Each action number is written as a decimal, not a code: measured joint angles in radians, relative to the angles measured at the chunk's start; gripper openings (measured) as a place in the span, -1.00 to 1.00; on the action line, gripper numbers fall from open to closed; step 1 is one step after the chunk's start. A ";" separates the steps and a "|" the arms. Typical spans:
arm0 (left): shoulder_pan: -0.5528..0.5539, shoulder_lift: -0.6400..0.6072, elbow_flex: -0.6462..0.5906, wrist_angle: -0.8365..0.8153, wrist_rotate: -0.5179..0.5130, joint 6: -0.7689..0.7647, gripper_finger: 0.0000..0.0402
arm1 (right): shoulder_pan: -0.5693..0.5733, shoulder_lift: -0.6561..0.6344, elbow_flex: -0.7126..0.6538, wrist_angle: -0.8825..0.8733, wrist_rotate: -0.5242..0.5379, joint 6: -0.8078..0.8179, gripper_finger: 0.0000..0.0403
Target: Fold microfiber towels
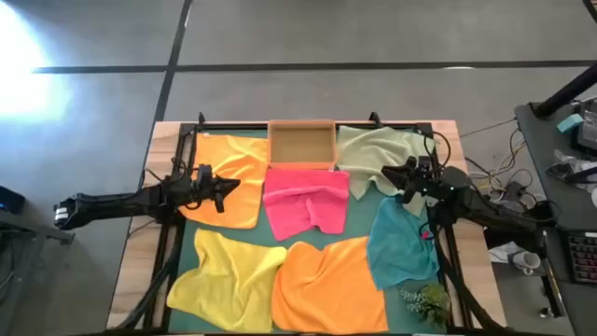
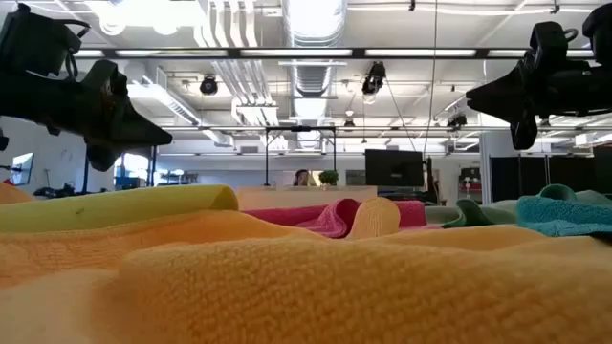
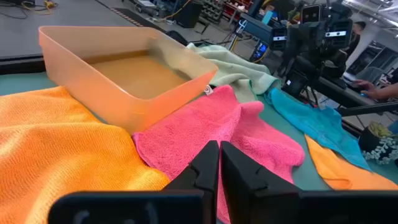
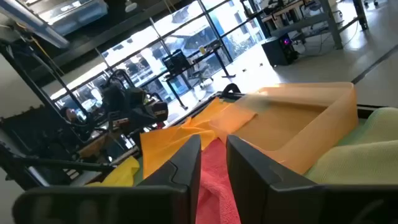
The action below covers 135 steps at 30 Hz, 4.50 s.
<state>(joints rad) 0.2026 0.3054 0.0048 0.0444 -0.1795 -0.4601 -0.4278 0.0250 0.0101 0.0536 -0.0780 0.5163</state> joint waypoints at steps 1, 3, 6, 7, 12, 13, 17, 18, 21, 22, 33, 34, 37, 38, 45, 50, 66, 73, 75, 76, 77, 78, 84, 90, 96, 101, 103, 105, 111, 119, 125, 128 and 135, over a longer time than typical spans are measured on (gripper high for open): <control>0.000 0.000 0.000 0.000 0.000 0.000 -1.00 | 0.000 0.000 0.000 0.000 0.000 0.000 -0.66; 0.000 0.000 0.000 0.000 0.000 0.000 -1.00 | 0.000 0.000 0.000 0.000 0.000 0.000 -0.66; 0.000 0.000 0.000 0.000 0.000 0.000 -1.00 | 0.000 0.000 0.000 0.000 0.000 0.000 -0.66; 0.000 0.000 0.000 0.000 0.000 0.000 -1.00 | 0.000 0.000 0.000 0.000 0.000 0.000 -0.66; 0.000 0.000 0.000 0.000 0.000 0.000 -1.00 | 0.000 0.000 0.000 0.000 0.000 0.000 -0.66; 0.000 0.000 0.000 0.000 0.000 0.000 -1.00 | 0.000 0.000 0.000 0.000 0.000 0.000 -0.66; 0.000 0.000 0.000 0.000 0.000 0.000 -1.00 | 0.000 0.000 0.000 0.000 0.000 0.000 -0.66; 0.000 0.000 0.000 0.000 0.000 0.000 -1.00 | 0.000 0.000 0.000 0.000 0.000 0.000 -0.66; 0.000 0.000 0.000 0.000 0.000 0.000 -1.00 | 0.000 0.000 0.000 0.000 0.000 0.000 -0.66; 0.000 0.000 0.000 0.000 0.000 0.000 -1.00 | 0.000 0.000 0.000 0.000 0.000 0.000 -0.66; 0.000 0.000 0.000 0.000 0.000 0.000 -1.00 | 0.000 0.000 0.000 0.000 0.000 0.000 -0.66; 0.000 0.000 0.000 0.000 0.000 0.000 -1.00 | 0.000 0.000 0.000 0.000 0.000 0.000 -0.66; 0.000 0.000 0.000 0.000 0.000 0.000 -1.00 | 0.000 0.000 0.000 0.000 0.000 0.000 -0.66; 0.000 0.000 0.000 0.000 0.000 0.000 -1.00 | 0.000 0.000 0.000 0.000 0.000 0.000 -0.66; 0.000 0.000 0.000 0.000 0.000 0.000 -1.00 | 0.000 0.000 0.000 0.000 0.000 0.000 -0.66; 0.000 0.000 0.000 0.000 0.000 0.000 -1.00 | 0.000 0.000 0.000 0.000 0.000 0.000 -0.66; 0.000 0.000 0.000 0.000 0.000 0.000 -1.00 | 0.000 -0.008 0.000 0.002 0.000 0.000 -0.66; 0.000 0.000 0.000 0.000 0.000 0.000 -1.00 | 0.000 -0.002 0.000 0.002 0.000 0.000 -0.66; 0.000 0.000 0.000 0.000 0.000 0.000 -1.00 | 0.000 -0.002 0.000 0.002 0.000 0.000 -0.66; 0.000 0.000 0.000 0.000 0.000 0.000 -1.00 | 0.000 -0.002 0.000 0.002 0.000 0.000 -0.66; 0.000 0.000 0.000 0.000 0.000 0.000 -1.00 | 0.000 -0.002 0.000 0.002 0.000 0.000 -0.66; 0.000 0.000 0.000 0.000 0.000 0.000 -1.00 | 0.000 -0.002 0.000 0.002 0.000 0.000 -0.66; 0.000 0.000 0.000 0.000 0.000 0.000 -1.00 | 0.000 -0.002 0.000 0.003 0.000 0.000 -0.66; 0.000 0.000 0.000 0.000 0.000 0.000 -1.00 | 0.000 -0.002 0.000 0.003 0.000 0.000 -0.66; 0.000 0.000 0.000 0.000 0.000 0.000 -1.00 | 0.000 -0.002 0.000 0.004 0.000 0.008 -0.66; 0.000 0.000 0.000 0.000 0.000 0.000 -1.00 | 0.000 -0.002 0.000 0.027 0.003 0.010 -0.66; 0.000 0.000 0.000 0.000 0.000 0.000 -1.00 | 0.000 -0.002 0.000 0.041 0.002 0.009 -0.66; 0.000 0.000 0.000 0.000 0.000 0.000 -1.00 | 0.000 -0.003 0.000 0.041 0.002 0.008 -0.66; 0.000 0.000 0.000 0.000 0.000 0.000 -1.00 | 0.000 -0.002 0.000 0.041 0.002 0.006 -0.66; 0.000 0.000 0.000 0.000 0.000 0.000 -1.00 | 0.000 -0.002 0.000 0.041 0.001 0.007 -0.66; 0.000 0.000 0.000 0.000 0.000 0.000 -1.00 | 0.000 -0.002 0.000 0.033 0.001 0.019 -0.66; 0.000 0.000 0.000 0.000 0.000 0.000 -1.00 | 0.000 -0.002 0.000 0.034 0.000 0.034 -0.66; 0.000 0.000 0.000 0.000 0.000 0.000 -1.00 | 0.000 0.005 0.082 0.026 -0.008 0.022 -0.55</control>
<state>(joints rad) 0.2028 0.3058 0.0048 0.0444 -0.1799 -0.4602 -0.4278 0.0296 0.0923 0.0791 -0.0864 0.5386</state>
